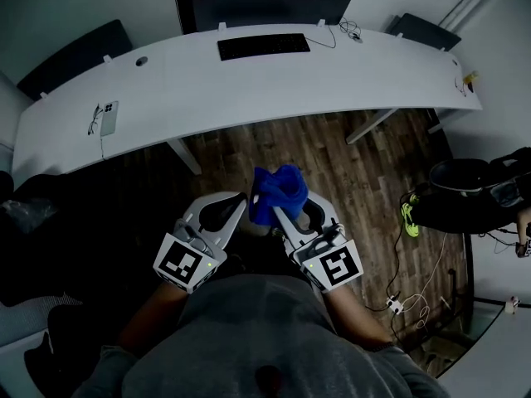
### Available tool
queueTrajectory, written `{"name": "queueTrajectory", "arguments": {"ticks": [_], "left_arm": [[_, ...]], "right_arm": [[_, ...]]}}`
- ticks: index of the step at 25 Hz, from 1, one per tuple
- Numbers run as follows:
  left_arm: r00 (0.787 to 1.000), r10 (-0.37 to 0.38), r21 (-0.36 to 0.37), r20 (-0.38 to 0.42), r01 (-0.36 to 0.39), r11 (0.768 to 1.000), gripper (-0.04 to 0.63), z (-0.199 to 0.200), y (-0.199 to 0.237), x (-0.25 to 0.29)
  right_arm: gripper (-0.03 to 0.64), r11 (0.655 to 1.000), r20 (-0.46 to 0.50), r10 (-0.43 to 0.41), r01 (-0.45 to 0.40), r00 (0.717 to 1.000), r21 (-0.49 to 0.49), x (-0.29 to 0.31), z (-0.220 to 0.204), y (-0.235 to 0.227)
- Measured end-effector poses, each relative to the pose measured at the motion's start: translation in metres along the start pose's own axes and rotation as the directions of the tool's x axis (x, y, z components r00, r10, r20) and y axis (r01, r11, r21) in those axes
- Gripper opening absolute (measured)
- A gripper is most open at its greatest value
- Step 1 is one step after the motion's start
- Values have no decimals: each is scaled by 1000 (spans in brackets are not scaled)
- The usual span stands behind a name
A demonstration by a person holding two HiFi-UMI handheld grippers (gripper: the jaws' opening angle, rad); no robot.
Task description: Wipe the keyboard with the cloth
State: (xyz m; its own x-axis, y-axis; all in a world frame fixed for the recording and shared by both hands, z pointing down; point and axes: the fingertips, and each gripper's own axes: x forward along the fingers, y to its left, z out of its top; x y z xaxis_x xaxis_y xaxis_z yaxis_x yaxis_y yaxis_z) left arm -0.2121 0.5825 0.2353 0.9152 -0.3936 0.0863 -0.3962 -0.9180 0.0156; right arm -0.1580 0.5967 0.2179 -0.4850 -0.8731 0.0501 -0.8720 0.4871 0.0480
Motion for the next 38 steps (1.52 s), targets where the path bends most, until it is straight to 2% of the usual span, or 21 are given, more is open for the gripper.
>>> {"name": "queueTrajectory", "arguments": {"ticks": [12,20,22,25,31,35,38], "left_arm": [[995,94,-18,-24,-94,995,8,10,52,55],[986,144,-23,-86,-147,989,9,11,72,102],[985,156,-30,-69,-158,987,9,15,74,117],[984,173,-4,-41,-173,985,8,20,79,139],[975,218,0,-36,-218,976,8,24,85,172],[967,247,-48,-62,-251,967,8,26,89,186],[963,259,-50,-68,-263,964,8,22,101,193]], "right_arm": [[144,994,-10,106,-107,994,-16,48,-3,-65],[143,985,1,174,-174,985,2,65,-6,-116],[143,982,7,187,-187,982,6,67,-6,-132],[140,979,12,205,-205,979,12,69,-6,-154],[133,971,15,240,-240,971,10,74,-11,-194],[133,965,3,261,-261,965,18,77,-13,-211],[133,962,1,271,-271,963,20,89,-17,-222]]}}
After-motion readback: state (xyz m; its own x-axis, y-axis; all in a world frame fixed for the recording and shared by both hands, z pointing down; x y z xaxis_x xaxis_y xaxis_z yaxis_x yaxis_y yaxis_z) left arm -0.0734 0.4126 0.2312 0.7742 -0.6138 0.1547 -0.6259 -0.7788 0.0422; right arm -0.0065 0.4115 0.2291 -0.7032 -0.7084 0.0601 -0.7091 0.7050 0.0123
